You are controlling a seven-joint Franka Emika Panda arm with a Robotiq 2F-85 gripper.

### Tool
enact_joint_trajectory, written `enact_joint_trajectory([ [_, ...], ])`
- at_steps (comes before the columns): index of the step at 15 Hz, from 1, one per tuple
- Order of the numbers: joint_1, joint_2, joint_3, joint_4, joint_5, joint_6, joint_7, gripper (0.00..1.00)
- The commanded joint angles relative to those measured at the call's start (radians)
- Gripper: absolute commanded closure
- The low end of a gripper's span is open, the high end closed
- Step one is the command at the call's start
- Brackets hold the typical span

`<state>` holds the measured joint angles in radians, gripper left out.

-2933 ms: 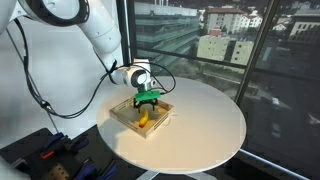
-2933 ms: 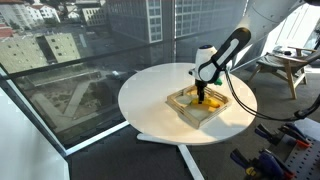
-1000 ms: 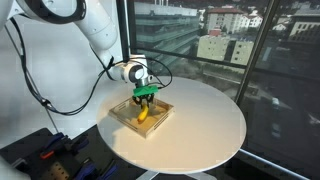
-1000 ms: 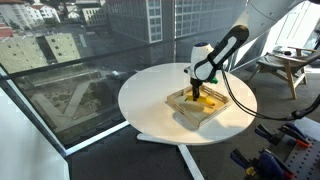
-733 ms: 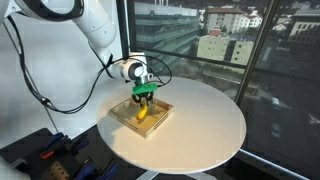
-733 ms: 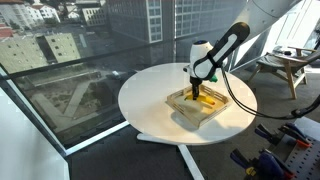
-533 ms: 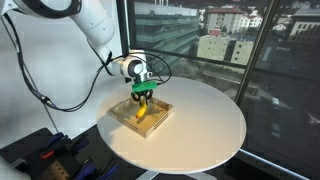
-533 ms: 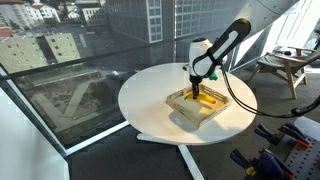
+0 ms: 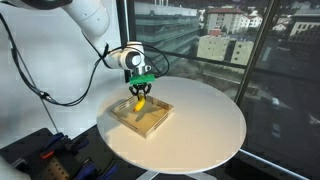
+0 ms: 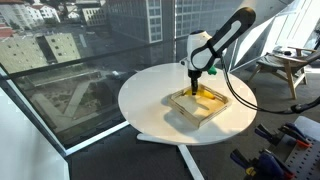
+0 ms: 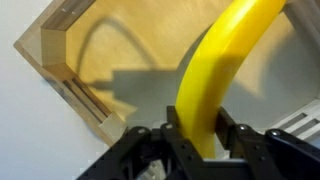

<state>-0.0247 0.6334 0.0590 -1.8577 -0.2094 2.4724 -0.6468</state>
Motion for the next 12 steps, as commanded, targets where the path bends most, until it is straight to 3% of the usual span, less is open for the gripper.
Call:
enact_joint_trajectory([
  [1, 0.0, -0.065, 0.009, -0.032, -0.004, -0.026, 0.045, 0.84],
  [12, 0.046, -0.136, -0.037, -0.057, -0.023, -0.025, 0.327, 0.84],
])
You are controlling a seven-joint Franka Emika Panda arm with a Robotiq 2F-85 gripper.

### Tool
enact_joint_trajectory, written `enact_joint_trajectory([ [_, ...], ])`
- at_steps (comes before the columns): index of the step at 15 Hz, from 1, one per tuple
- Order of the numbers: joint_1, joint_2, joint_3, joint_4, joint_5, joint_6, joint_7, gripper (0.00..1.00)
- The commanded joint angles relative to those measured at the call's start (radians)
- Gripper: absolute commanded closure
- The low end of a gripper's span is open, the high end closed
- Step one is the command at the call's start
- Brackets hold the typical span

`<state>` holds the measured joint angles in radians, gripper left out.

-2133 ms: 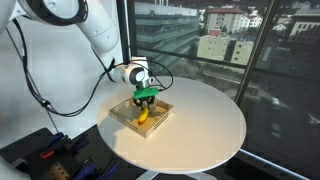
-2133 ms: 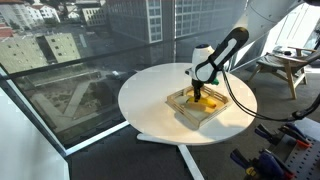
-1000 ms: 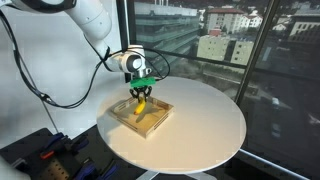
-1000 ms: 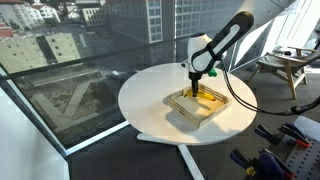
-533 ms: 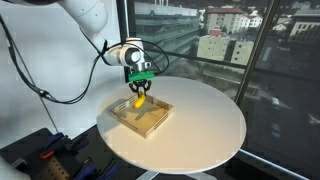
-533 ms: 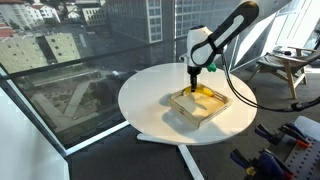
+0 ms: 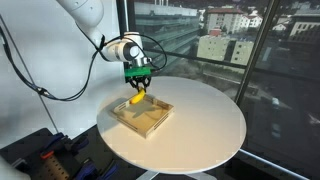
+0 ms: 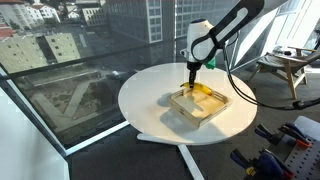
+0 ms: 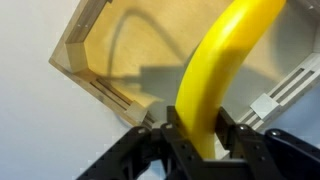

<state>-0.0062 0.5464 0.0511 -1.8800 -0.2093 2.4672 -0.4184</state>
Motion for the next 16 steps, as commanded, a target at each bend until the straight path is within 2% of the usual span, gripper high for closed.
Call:
enact_joint_trajectory([
  [1, 0.033, -0.054, -0.036, -0.038, -0.023, -0.025, 0.125, 0.84],
  [7, 0.063, -0.1, -0.066, -0.062, -0.013, -0.064, 0.283, 0.84],
  [16, 0.047, -0.185, -0.034, -0.111, 0.045, -0.046, 0.312, 0.84],
])
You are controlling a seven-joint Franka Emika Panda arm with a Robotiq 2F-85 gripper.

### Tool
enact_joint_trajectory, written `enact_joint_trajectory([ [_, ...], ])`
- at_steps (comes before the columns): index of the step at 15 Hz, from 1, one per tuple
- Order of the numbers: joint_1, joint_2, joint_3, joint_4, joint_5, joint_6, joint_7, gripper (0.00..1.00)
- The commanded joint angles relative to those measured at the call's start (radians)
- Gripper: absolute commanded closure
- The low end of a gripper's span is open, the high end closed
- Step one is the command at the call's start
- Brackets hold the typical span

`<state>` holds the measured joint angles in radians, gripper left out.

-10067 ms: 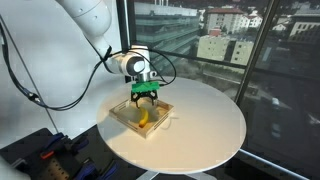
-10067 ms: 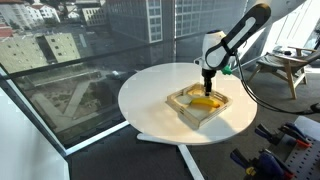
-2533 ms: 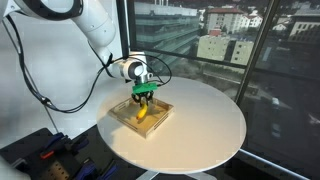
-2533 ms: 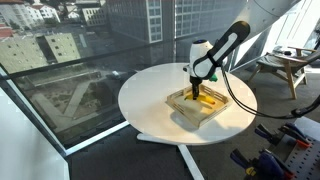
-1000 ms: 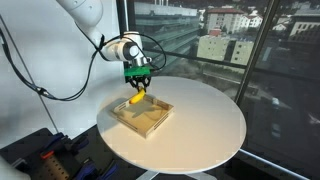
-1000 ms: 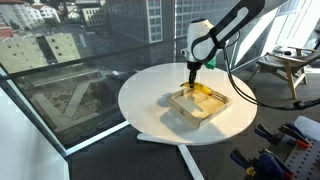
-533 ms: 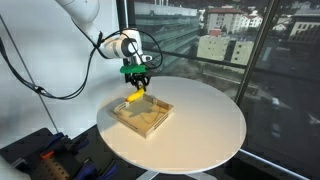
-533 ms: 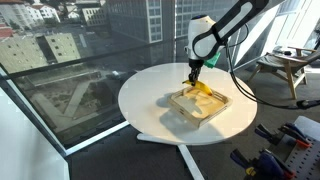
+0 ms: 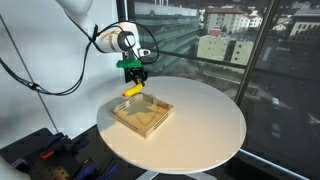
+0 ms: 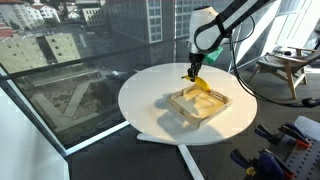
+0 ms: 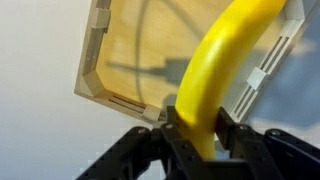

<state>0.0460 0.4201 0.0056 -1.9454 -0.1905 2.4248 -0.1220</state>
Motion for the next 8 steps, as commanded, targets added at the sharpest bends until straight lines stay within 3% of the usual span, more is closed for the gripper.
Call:
enact_joint_trajectory([
  [1, -0.007, -0.071, 0.014, -0.054, 0.035, -0.002, 0.013, 0.84],
  [8, -0.015, -0.156, 0.02, -0.119, 0.087, 0.017, 0.006, 0.84],
])
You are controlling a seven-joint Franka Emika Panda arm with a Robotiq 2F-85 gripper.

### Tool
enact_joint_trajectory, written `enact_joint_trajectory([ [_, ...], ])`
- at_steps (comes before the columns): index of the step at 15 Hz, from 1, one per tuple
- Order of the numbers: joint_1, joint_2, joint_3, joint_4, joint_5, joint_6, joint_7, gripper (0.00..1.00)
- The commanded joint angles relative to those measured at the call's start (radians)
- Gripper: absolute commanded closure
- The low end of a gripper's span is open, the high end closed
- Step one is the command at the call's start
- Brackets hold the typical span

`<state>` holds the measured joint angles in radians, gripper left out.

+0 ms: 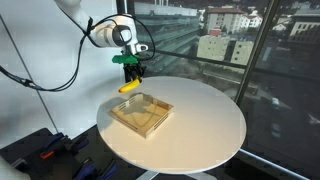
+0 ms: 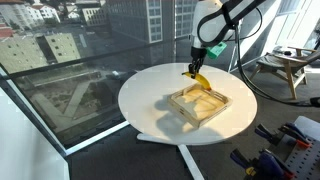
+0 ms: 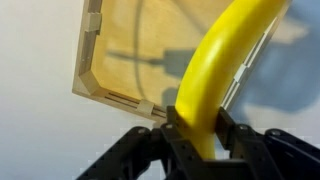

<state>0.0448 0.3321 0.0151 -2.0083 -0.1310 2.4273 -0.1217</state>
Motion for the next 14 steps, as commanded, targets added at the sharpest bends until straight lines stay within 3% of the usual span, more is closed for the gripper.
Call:
enact_joint_trajectory([
  [1, -0.015, -0.078, 0.01, -0.064, 0.035, 0.02, 0.004, 0.84],
  [14, -0.039, -0.107, -0.036, -0.093, 0.025, -0.005, 0.074, 0.84],
])
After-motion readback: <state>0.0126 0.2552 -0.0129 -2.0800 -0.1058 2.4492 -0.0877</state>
